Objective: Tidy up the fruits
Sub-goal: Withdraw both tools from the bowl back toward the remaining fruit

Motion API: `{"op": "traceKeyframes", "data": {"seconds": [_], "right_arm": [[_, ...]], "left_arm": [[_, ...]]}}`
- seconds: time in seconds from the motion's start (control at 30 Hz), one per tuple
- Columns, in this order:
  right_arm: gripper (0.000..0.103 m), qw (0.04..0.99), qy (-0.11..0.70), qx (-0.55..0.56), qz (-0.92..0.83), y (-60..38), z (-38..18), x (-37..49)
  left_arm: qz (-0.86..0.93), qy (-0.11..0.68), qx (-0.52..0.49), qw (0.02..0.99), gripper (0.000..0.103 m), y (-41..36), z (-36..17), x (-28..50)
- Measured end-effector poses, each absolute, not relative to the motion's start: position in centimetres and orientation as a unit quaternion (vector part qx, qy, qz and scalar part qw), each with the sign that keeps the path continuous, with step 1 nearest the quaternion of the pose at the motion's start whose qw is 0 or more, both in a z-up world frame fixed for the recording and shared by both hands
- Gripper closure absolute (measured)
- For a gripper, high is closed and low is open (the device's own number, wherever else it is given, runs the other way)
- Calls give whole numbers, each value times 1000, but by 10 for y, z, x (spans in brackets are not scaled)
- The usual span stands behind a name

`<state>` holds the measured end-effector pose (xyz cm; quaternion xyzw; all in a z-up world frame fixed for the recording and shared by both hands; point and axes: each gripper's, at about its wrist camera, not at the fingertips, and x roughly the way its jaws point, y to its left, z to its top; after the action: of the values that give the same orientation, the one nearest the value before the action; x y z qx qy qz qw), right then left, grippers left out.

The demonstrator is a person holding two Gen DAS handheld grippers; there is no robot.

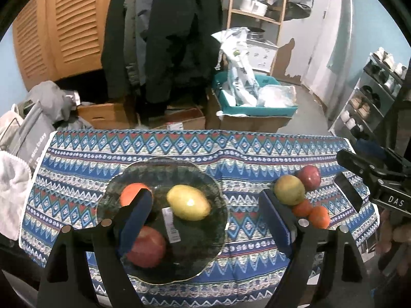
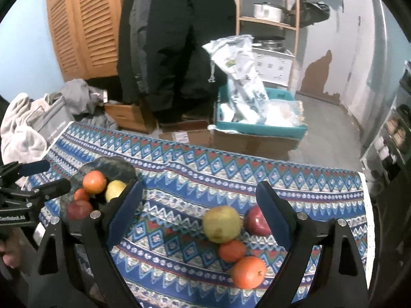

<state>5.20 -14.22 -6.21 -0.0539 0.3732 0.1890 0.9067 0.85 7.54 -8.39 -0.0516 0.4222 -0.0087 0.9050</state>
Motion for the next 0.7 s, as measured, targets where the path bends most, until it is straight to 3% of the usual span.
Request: {"op": "traceKeyframes", "data": {"seconds": [0.7], "right_arm": [[13,898,415,-36,145,-216,-97,47]], "left_arm": [[-63,454,-5,889,17,-3,-106,29]]}}
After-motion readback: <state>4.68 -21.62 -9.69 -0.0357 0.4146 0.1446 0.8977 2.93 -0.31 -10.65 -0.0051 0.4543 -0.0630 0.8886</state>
